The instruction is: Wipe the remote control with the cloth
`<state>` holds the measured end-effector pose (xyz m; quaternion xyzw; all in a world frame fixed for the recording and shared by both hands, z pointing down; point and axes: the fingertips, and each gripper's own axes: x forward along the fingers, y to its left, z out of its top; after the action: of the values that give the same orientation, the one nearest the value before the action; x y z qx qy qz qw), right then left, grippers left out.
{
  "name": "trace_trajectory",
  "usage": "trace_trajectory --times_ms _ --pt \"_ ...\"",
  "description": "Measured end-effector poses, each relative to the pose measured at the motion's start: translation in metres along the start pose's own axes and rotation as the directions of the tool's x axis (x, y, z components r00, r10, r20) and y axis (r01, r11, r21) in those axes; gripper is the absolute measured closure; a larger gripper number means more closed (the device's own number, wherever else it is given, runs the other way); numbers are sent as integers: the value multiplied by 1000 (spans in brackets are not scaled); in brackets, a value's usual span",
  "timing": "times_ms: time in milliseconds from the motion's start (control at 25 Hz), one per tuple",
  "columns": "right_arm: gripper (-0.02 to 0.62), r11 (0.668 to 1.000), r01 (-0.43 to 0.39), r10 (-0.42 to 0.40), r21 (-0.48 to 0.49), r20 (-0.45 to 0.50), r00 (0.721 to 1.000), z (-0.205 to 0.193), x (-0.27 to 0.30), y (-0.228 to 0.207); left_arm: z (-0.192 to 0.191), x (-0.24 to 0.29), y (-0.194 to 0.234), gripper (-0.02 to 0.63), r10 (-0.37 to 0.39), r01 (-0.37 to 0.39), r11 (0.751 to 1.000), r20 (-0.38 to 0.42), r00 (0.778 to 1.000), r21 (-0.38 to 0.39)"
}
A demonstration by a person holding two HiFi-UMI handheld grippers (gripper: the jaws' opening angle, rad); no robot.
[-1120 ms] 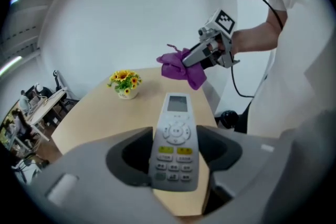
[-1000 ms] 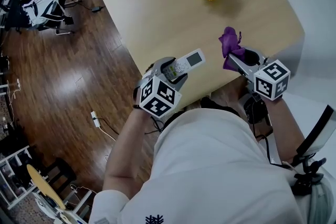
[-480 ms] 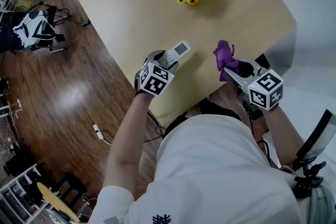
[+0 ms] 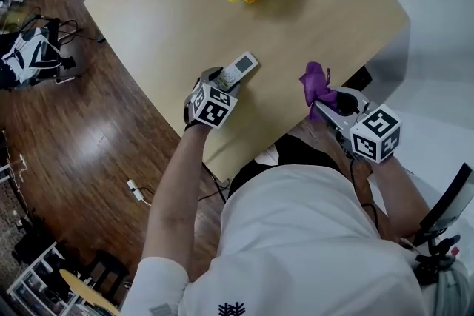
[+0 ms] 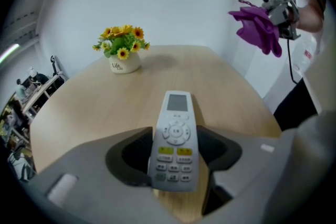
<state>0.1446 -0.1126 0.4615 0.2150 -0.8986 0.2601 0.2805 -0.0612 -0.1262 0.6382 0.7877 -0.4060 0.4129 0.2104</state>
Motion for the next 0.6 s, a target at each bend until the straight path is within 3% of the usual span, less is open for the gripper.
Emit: trace_trajectory --times_ms 360,600 --pt "471 1000 -16 16 16 -2 1000 -6 3 -3 -2 8 0 317 -10 10 999 -6 1000 37" --pt "471 1000 -29 29 8 1 1000 -5 3 -4 7 -5 0 256 32 -32 995 0 999 91"
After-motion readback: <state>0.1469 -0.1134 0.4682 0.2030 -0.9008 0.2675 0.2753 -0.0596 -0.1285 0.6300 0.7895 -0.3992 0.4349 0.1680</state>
